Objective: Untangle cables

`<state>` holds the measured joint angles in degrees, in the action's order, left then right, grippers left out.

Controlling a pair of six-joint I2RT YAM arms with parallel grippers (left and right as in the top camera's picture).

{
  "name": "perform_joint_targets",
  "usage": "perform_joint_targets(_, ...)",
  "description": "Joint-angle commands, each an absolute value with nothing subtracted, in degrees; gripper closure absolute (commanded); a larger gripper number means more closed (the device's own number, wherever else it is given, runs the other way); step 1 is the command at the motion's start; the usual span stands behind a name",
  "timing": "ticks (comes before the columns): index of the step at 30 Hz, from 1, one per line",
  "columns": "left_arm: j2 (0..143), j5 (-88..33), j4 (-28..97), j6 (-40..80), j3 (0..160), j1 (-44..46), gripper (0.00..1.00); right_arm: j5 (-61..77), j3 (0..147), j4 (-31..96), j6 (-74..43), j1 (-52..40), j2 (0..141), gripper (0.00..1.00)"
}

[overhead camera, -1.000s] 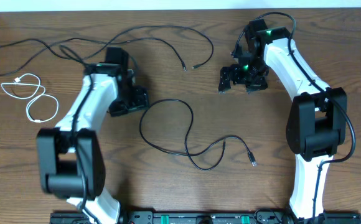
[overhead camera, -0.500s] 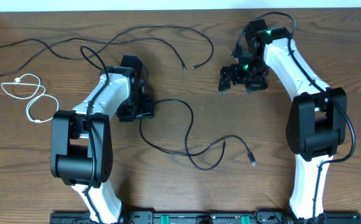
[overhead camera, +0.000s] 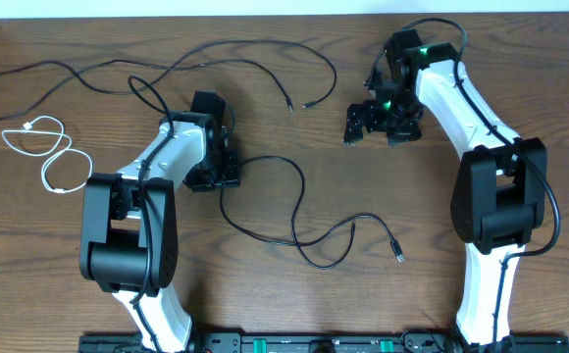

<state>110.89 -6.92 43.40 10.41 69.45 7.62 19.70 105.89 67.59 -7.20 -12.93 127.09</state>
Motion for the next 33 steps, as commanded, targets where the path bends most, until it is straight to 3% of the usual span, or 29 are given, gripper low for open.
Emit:
perform_joint_targets(1,111.7,-6.8,43.2,9.9,68.4,7.8,0.60,20.1,105.6,67.4,-7.7,-12.8,126.7,0.01)
perform_joint_targets(6,111.7,-6.8,43.2,9.9,68.4,7.8,0.92,20.1,105.6,67.0,-7.7,-12.8,126.7,0.01)
perform_joint_targets(14,110.1,-6.8,48.2,10.3,69.9,7.8,0.93,19.8,105.6,67.0,-7.6,-12.8,126.7,0.01)
perform_joint_targets(27,88.3,-0.6,55.2,10.7,71.2,2.3,0.93,19.6,105.6,66.4,-7.7,-12.8,126.7,0.01)
perform_joint_targets(33,85.6,-1.8,57.4,9.6,71.2,-0.6,0.93,19.6,105.6,65.9,-7.7,-12.8,126.7,0.01)
